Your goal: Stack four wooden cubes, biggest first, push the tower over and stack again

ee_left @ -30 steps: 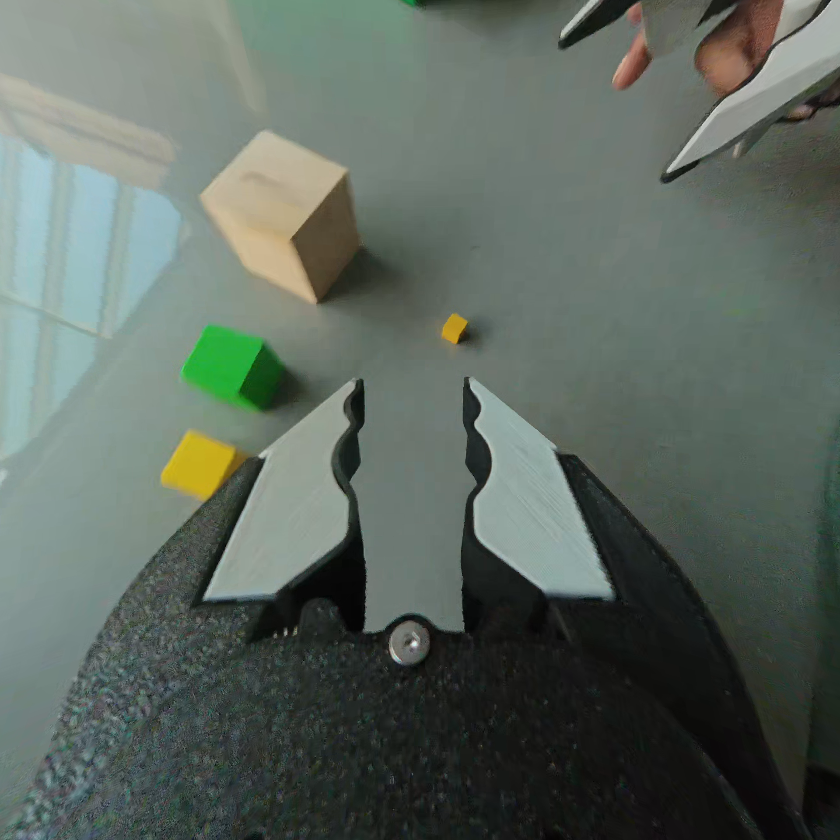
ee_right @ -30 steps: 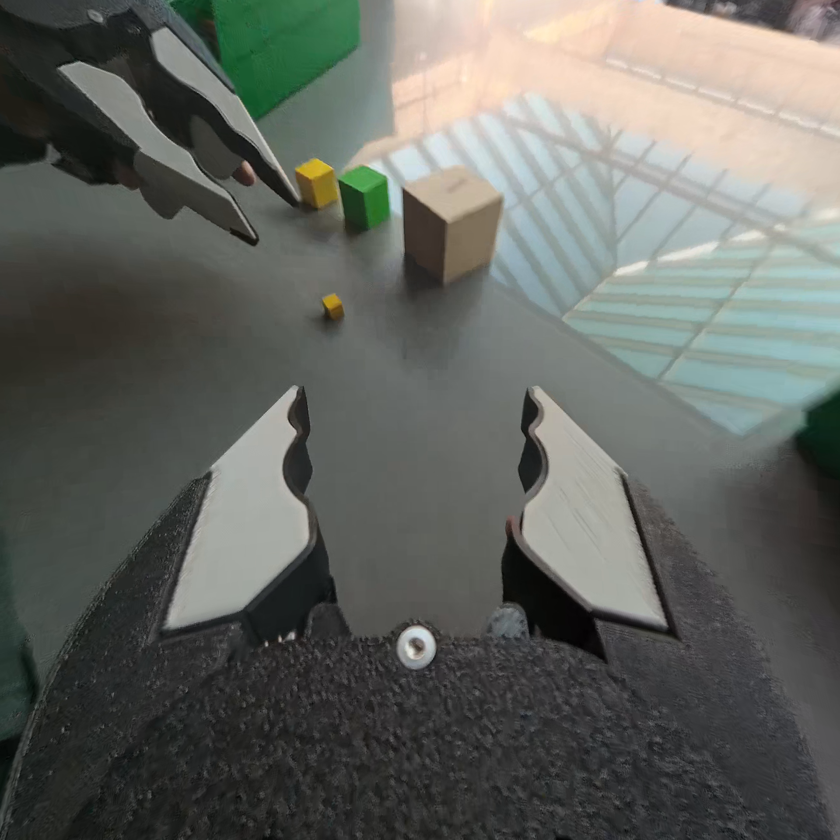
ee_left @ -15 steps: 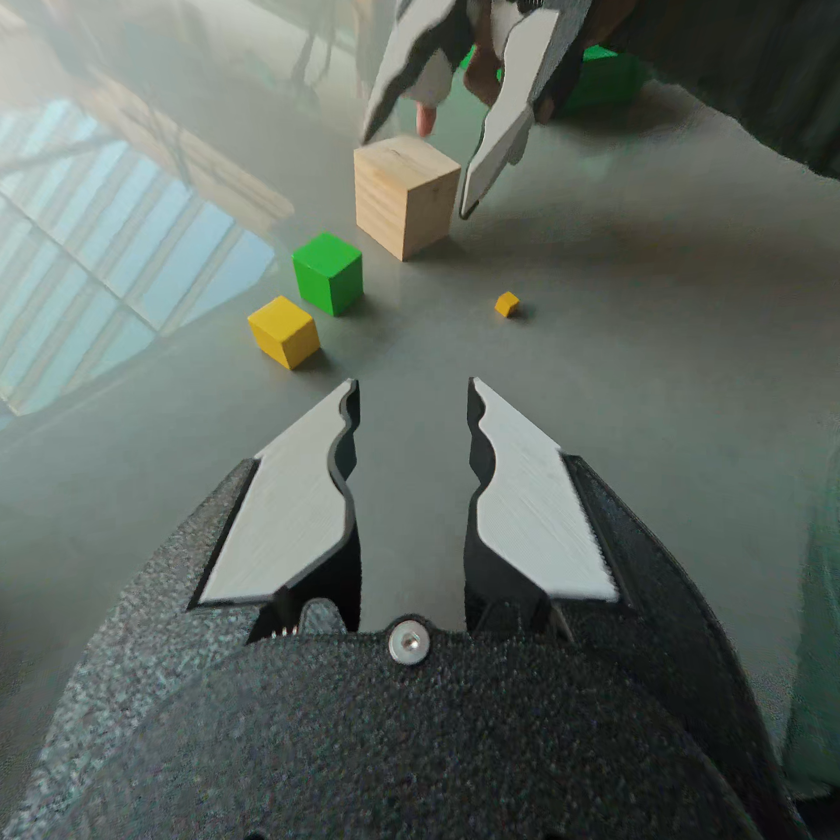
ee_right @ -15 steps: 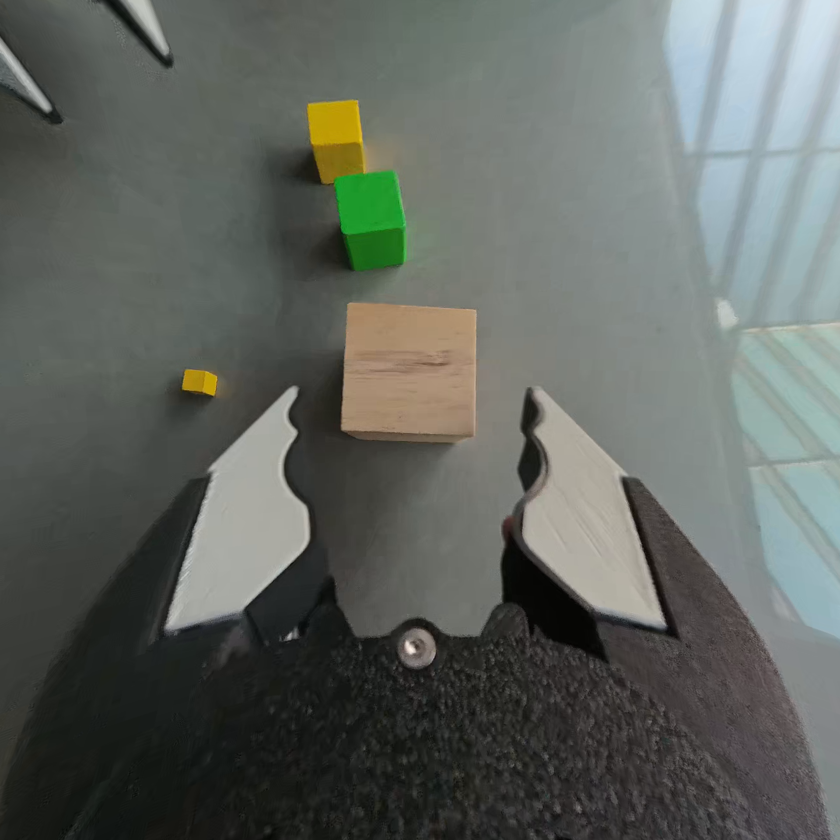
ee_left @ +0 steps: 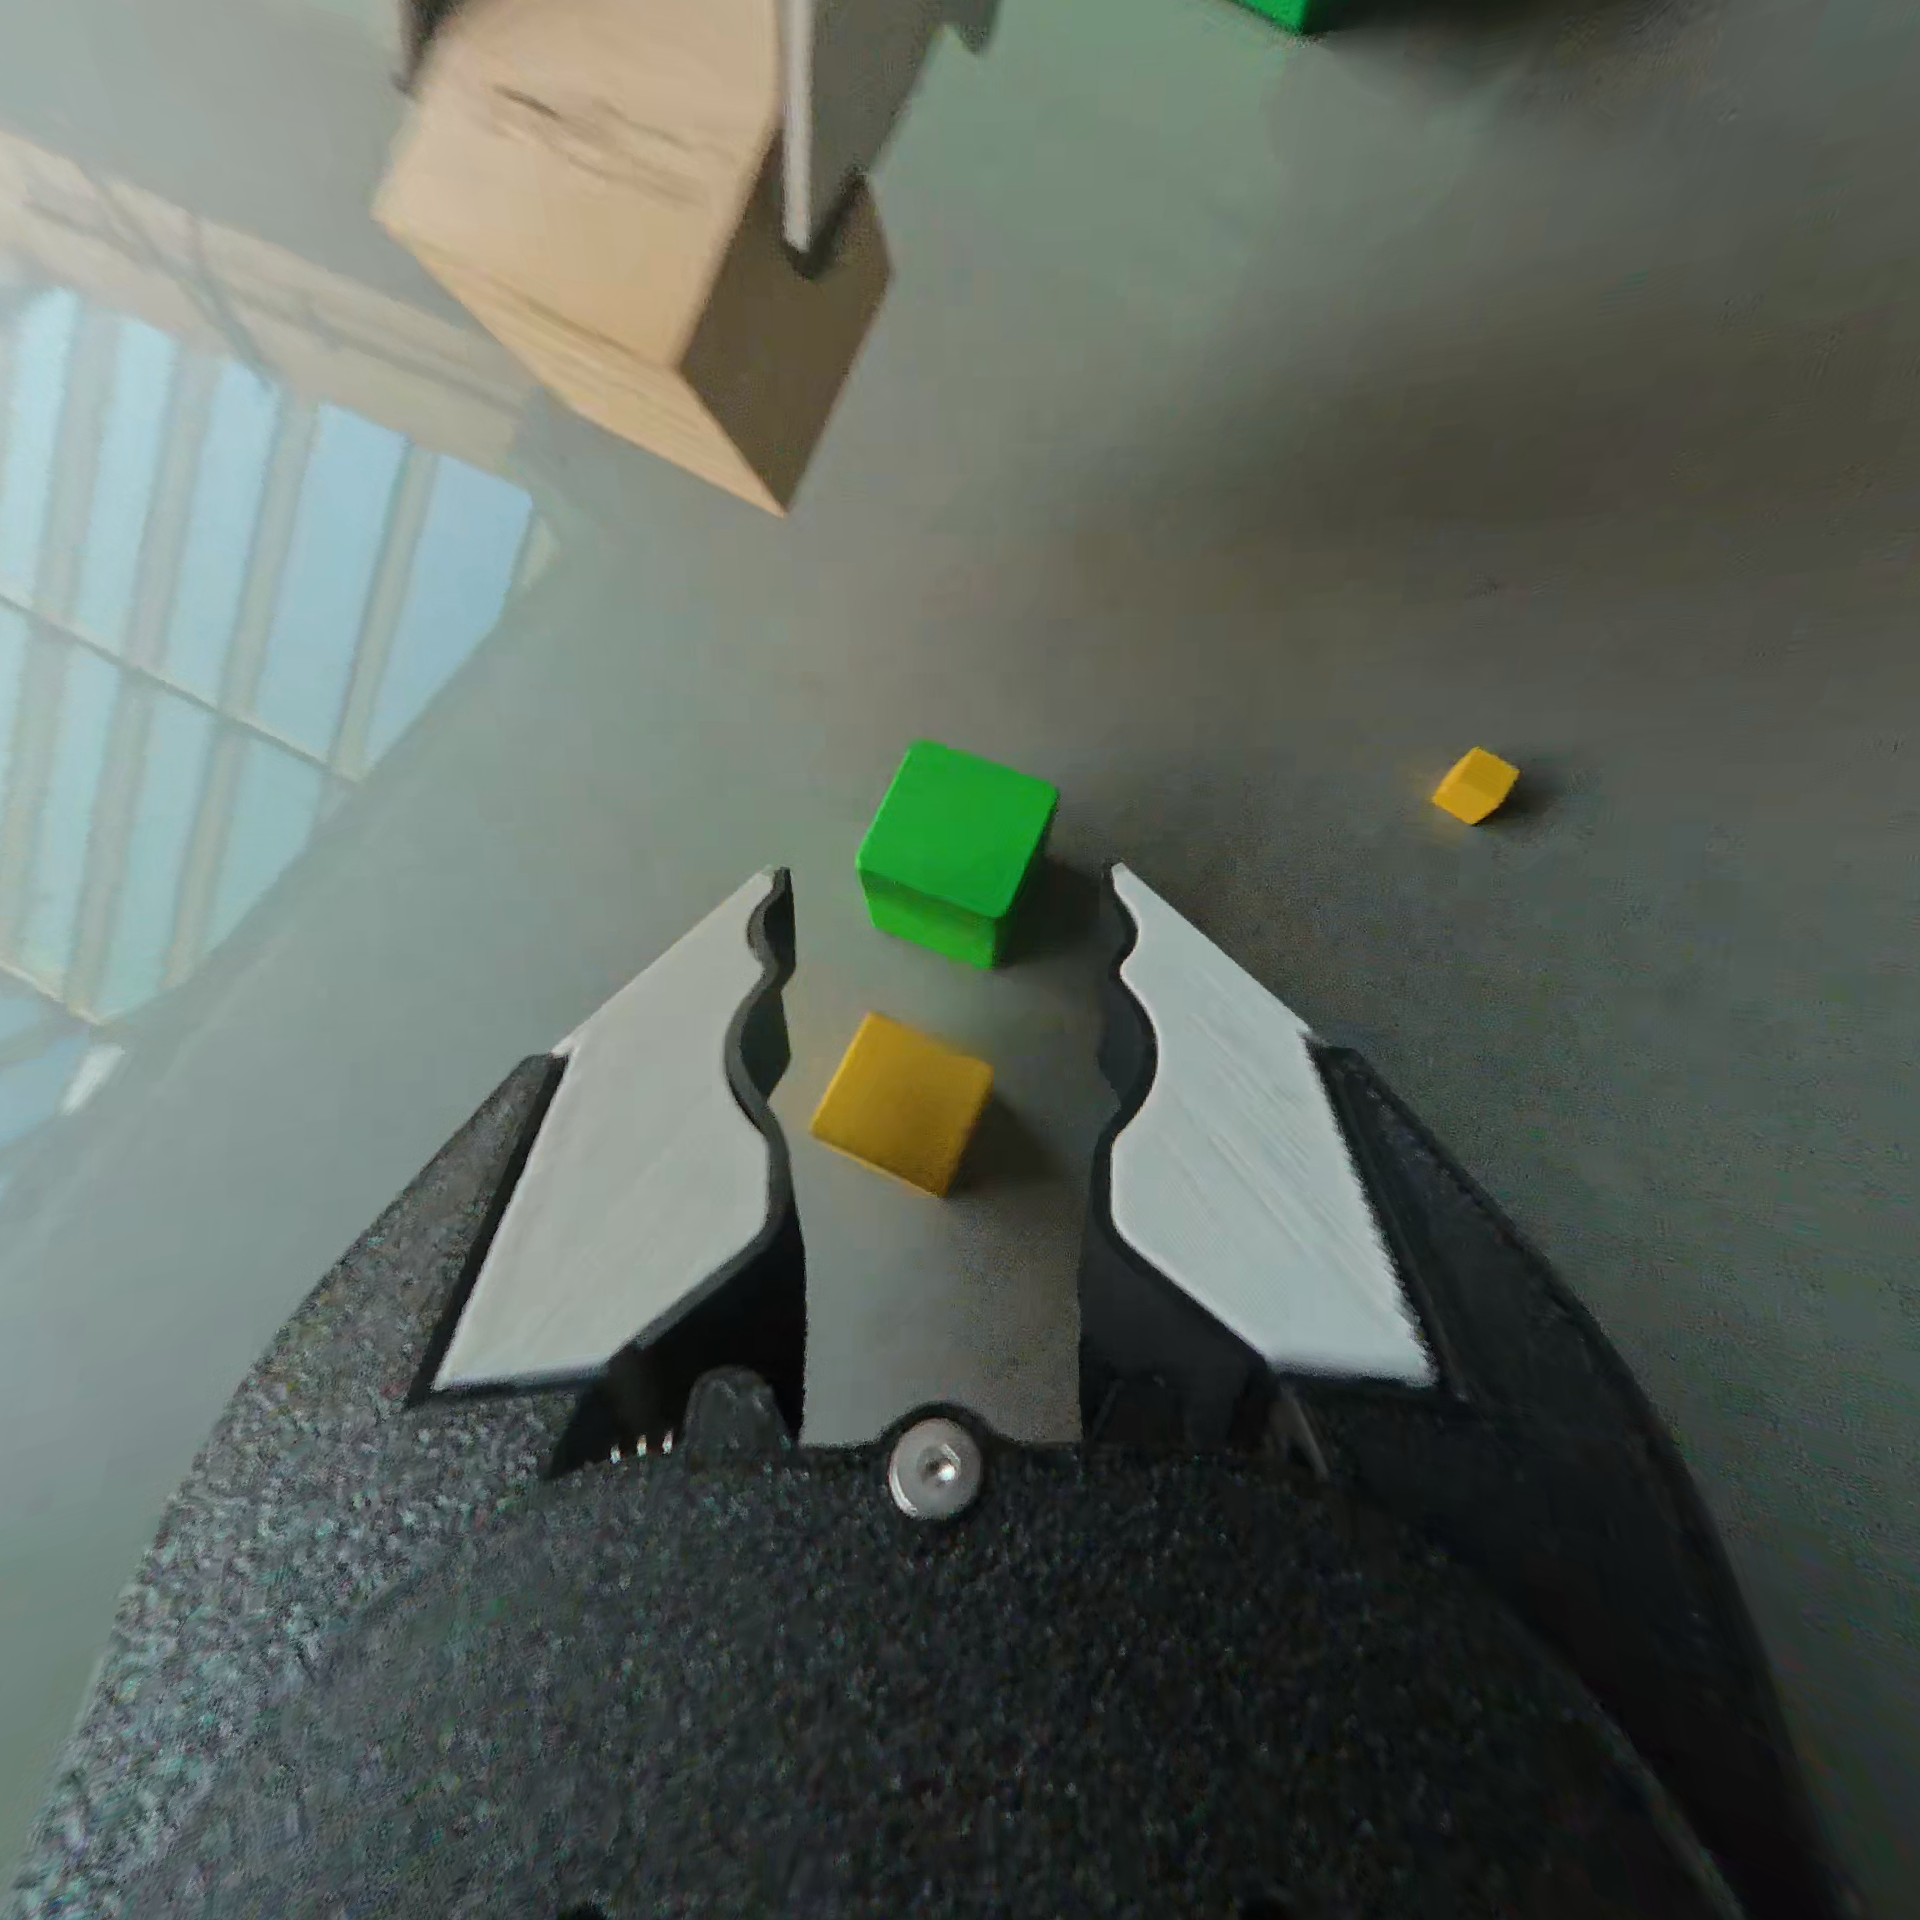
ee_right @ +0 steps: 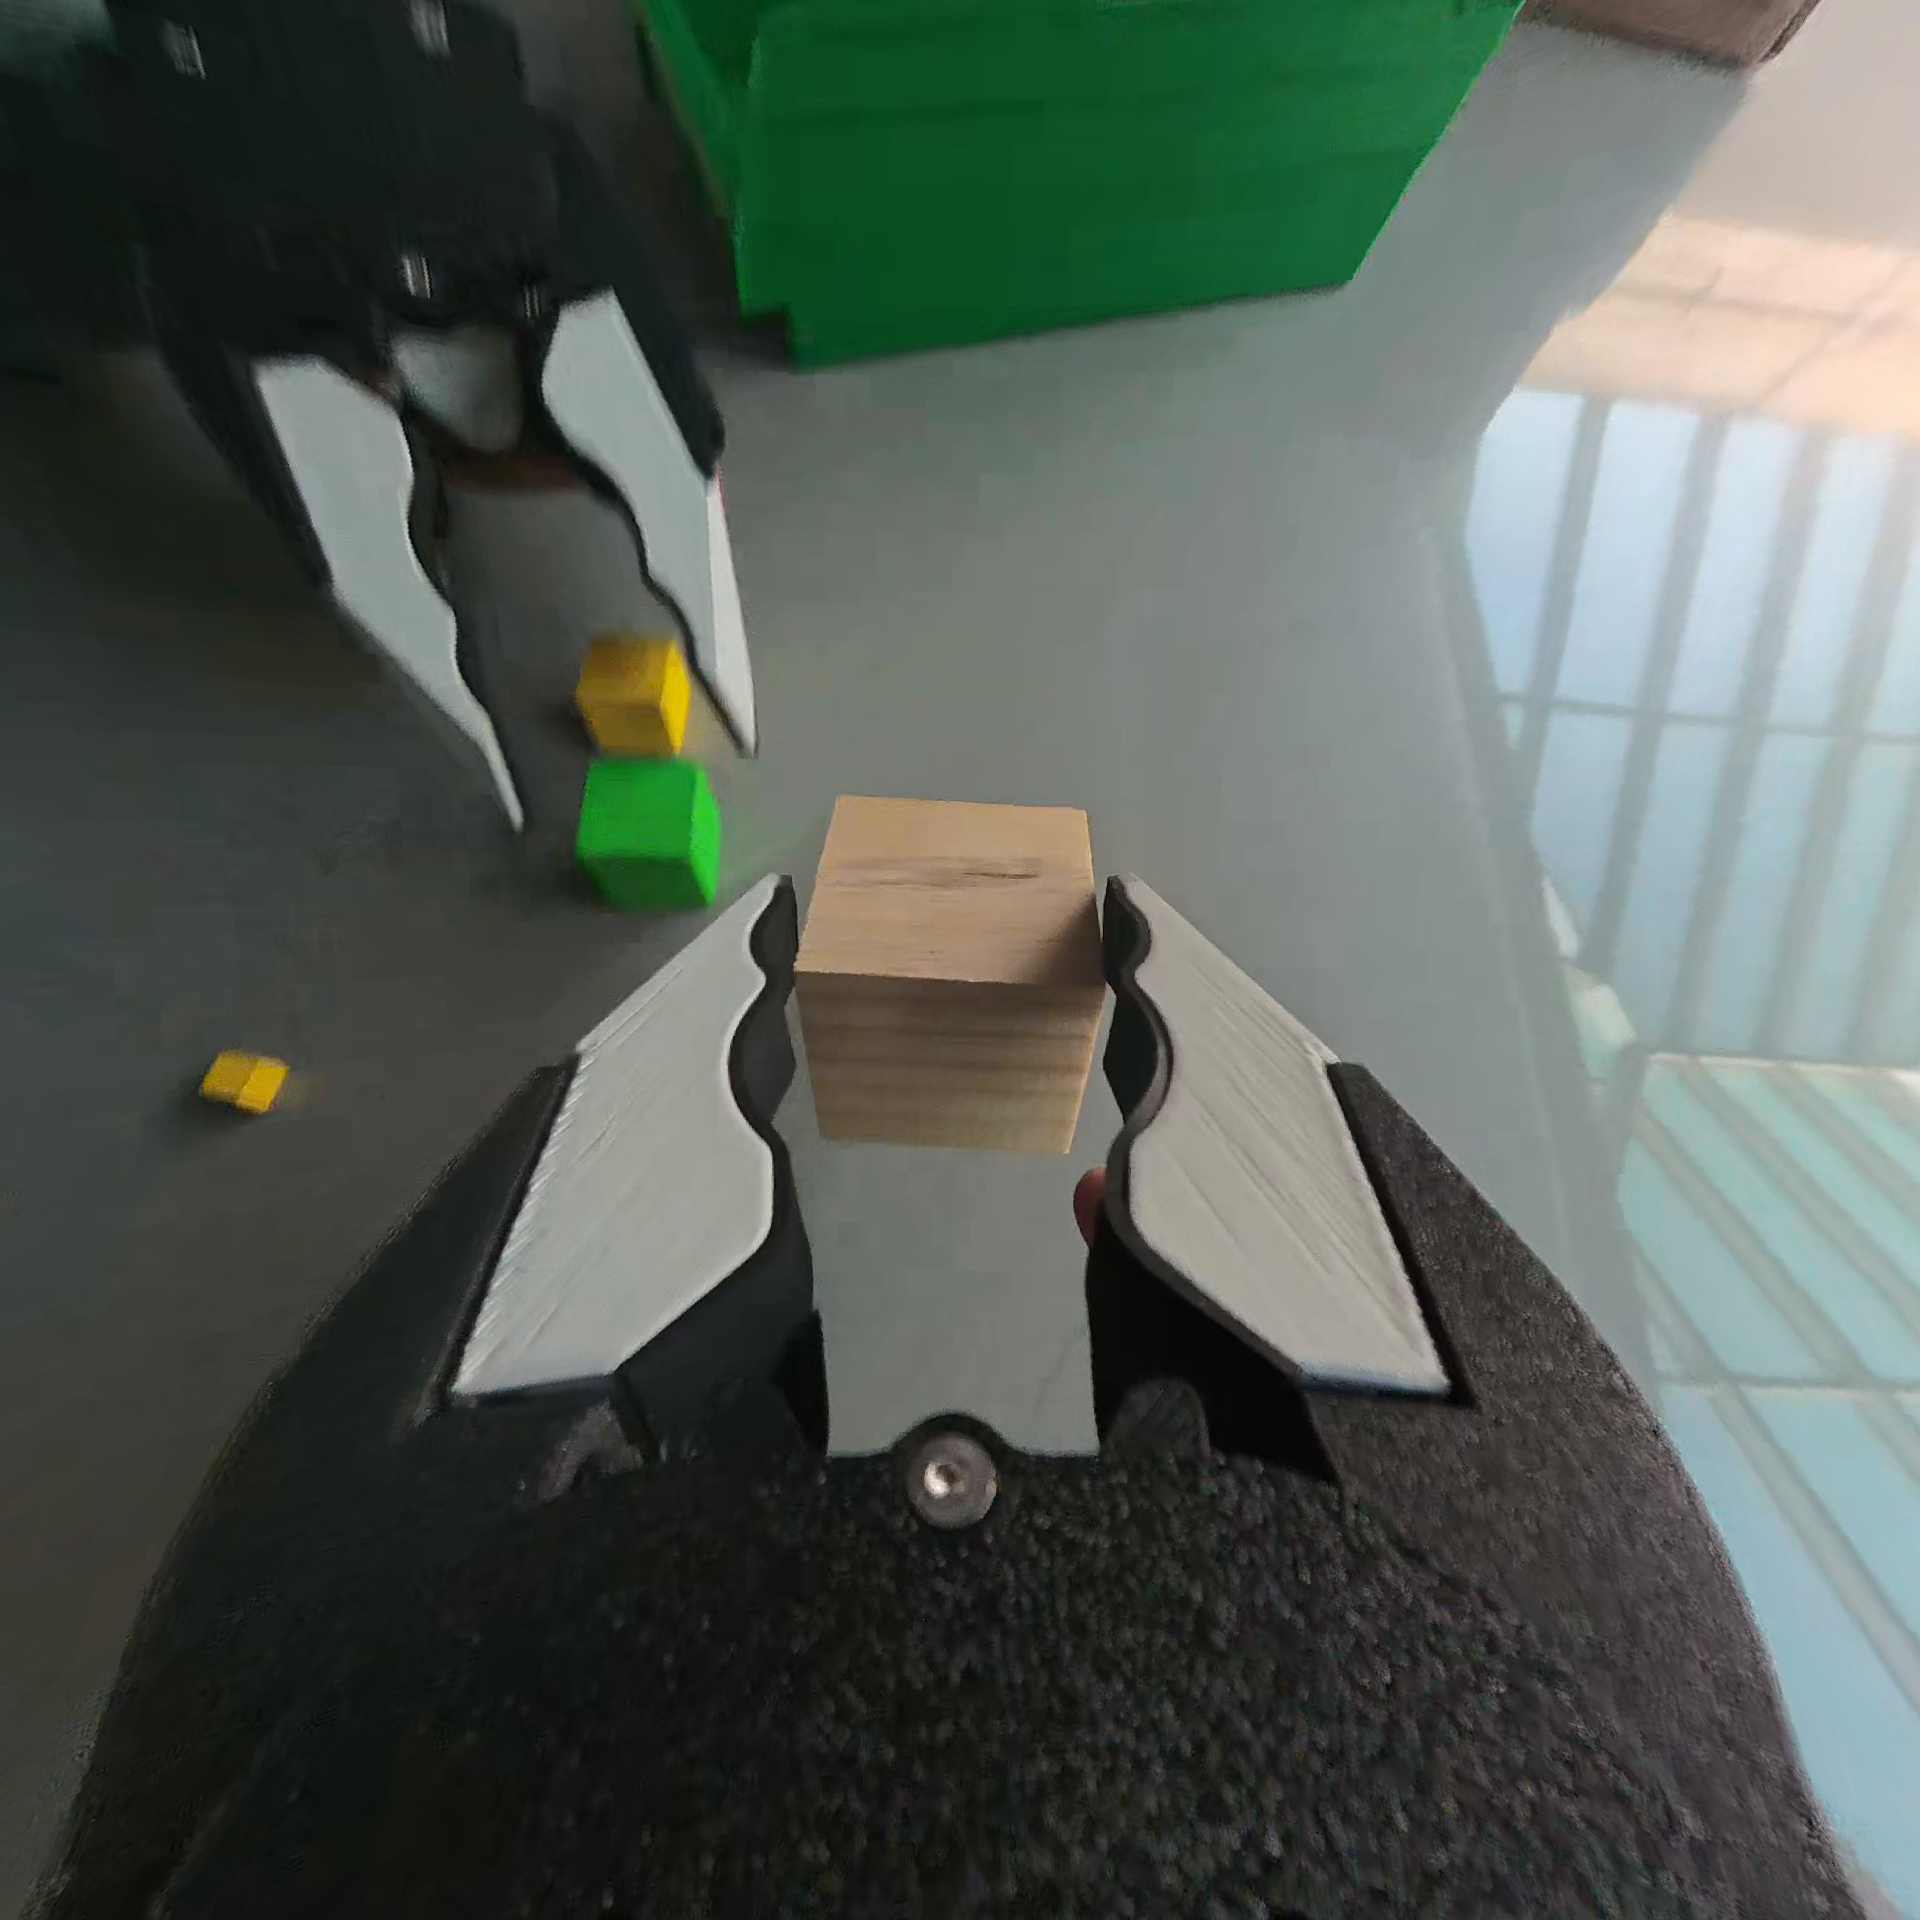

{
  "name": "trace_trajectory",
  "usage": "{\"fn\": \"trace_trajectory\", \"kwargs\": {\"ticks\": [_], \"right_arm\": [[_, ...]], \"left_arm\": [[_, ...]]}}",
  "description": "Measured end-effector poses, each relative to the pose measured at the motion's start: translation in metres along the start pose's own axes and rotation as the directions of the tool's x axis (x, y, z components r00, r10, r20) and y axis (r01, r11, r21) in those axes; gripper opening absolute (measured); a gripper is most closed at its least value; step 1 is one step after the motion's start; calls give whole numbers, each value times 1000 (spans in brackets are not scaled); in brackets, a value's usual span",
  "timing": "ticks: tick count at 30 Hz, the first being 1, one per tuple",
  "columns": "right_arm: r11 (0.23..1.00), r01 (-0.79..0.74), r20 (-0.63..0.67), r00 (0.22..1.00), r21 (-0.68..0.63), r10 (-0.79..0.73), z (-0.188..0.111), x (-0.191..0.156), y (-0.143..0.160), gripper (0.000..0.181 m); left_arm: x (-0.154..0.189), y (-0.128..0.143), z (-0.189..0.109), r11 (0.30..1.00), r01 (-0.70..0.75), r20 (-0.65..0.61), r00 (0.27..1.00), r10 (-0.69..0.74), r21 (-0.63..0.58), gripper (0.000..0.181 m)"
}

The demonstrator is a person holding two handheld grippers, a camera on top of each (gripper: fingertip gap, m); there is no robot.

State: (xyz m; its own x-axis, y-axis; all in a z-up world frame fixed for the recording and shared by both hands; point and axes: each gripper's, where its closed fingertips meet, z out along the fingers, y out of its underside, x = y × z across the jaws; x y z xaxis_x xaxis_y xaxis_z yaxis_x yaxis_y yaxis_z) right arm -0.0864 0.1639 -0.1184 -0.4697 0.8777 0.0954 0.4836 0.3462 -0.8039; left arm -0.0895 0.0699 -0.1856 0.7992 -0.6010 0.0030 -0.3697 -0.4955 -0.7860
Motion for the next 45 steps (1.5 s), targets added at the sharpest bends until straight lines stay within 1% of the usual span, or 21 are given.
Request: {"fn": "trace_trajectory", "kwargs": {"ticks": [2,3,4,6,8,12,15,19,21,23,26,34,37,39,40,43,45], "right_arm": [[993,-38,-15,999,109,40,4,12,-12,59],[988,-59,-15,998,142,61,7,15,-11,59],[987,-74,-18,997,142,78,12,17,-3,59],[993,-85,-17,996,81,87,23,17,22,59],[995,-101,-2,995,11,101,27,14,45,58],[994,-73,22,997,-76,75,21,16,57,59],[993,-47,56,997,-112,54,20,17,58,59],[984,6,119,993,-176,15,19,13,60,59],[983,26,141,990,-179,-1,19,4,59,59],[987,42,150,989,-156,-18,20,-12,56,59],[990,44,132,991,-131,-27,19,-30,54,59],[987,22,85,996,-160,-8,17,-46,54,59],[985,4,67,998,-171,8,18,-54,53,59],[983,-22,23,999,-180,27,18,-56,53,60],[985,-30,4,1000,-169,31,16,-58,52,66],[992,-96,-44,995,-85,93,0,-66,42,81],[991,-127,-85,989,-32,124,-17,-73,42,81]], "left_arm": [[-3,1,7,1000,4,-11,1000,-4,-11,56],[-4,2,9,1000,1,-10,1000,-2,-16,55],[-4,3,11,1000,0,-11,1000,-1,-17,53],[-2,4,13,1000,-4,-18,1000,4,-23,51],[1,1,13,1000,-14,-36,999,13,-12,49],[5,7,20,997,-39,-80,996,34,-61,49],[6,6,23,995,-61,-92,994,54,-73,40],[12,4,25,993,-73,-121,991,62,-89,37],[15,5,24,992,-87,-122,990,75,-95,36],[23,6,23,991,-94,-142,987,80,-94,36],[31,7,21,992,-99,-144,986,87,-80,36],[39,5,21,993,-106,-162,982,95,-56,36],[44,-4,11,995,-103,-179,979,98,-16,36],[46,-22,-4,994,-96,-180,978,103,49,36],[46,-32,-11,993,-91,-179,978,103,77,36],[38,-60,-22,984,-121,-171,975,143,131,36],[33,-78,-20,980,-143,-182,969,167,141,36]]}}
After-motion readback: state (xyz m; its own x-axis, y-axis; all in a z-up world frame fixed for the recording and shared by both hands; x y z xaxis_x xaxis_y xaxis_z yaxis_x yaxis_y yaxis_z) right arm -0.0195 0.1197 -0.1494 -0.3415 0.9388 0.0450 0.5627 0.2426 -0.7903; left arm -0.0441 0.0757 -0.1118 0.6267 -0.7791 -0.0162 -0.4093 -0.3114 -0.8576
